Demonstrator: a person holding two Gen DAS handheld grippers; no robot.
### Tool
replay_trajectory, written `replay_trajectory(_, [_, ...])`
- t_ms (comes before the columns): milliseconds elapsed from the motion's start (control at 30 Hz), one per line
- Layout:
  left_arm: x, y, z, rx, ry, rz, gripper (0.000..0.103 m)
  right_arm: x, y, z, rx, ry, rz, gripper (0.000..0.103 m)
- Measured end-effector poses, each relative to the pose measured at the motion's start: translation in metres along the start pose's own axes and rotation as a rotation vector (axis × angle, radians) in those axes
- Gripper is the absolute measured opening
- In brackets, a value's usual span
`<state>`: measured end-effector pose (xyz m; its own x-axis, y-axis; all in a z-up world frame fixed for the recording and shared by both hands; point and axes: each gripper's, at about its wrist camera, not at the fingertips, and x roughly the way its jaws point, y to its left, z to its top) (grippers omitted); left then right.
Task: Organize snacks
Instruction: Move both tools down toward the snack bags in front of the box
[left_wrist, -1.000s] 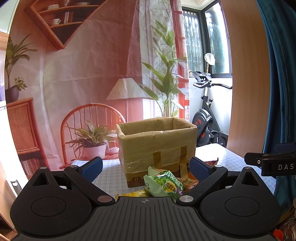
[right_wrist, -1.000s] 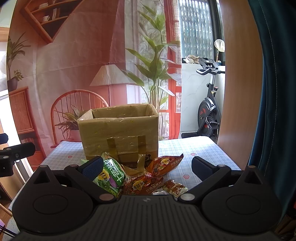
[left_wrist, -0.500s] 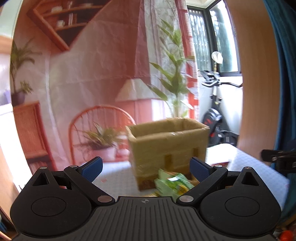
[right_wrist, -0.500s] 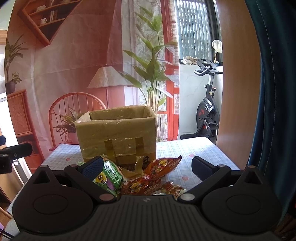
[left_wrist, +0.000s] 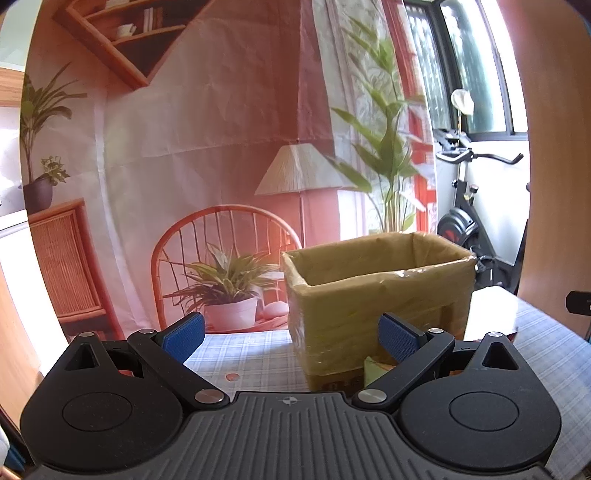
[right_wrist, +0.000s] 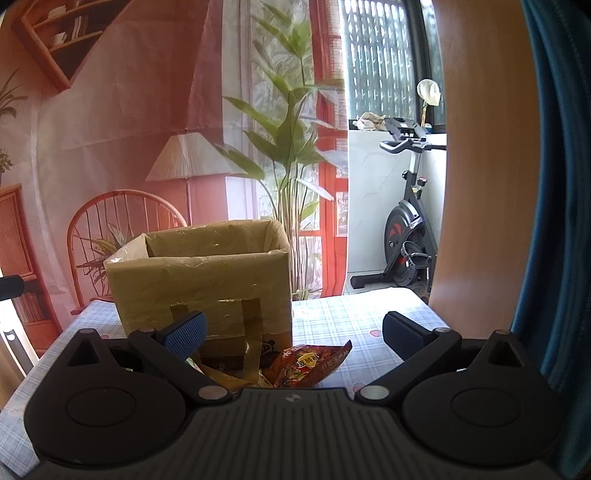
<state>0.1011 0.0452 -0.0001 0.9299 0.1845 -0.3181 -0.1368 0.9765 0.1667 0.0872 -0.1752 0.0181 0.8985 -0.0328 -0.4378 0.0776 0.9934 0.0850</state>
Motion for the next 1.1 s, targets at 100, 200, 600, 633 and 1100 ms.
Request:
replay_trajectory(100, [0.012,0.005,-0.001,-0.012,0.024,-0.009,0.101,0.016,0.002,-0.001,-0.017,0.003,0.007,0.103])
replay_trajectory(200, [0.024,0.01,-0.006,-0.051,0.035,-0.01,0.101,0.032,0.007,-0.003,-0.028,0.004,0.024,0.103])
replay_trajectory(600, [0.072,0.028,-0.049,-0.149,0.164,-0.006,0.099,0.1,0.025,-0.039,-0.132,0.135,0.109,0.103])
replay_trajectory(633, [0.074,0.027,-0.05,-0.149,0.17,-0.007,0.099,0.105,0.027,-0.043,-0.145,0.153,0.113,0.103])
replay_trajectory(1100, [0.08,0.017,-0.067,-0.113,0.2,-0.036,0.099,0.162,0.049,-0.088,-0.325,0.328,0.153,0.103])
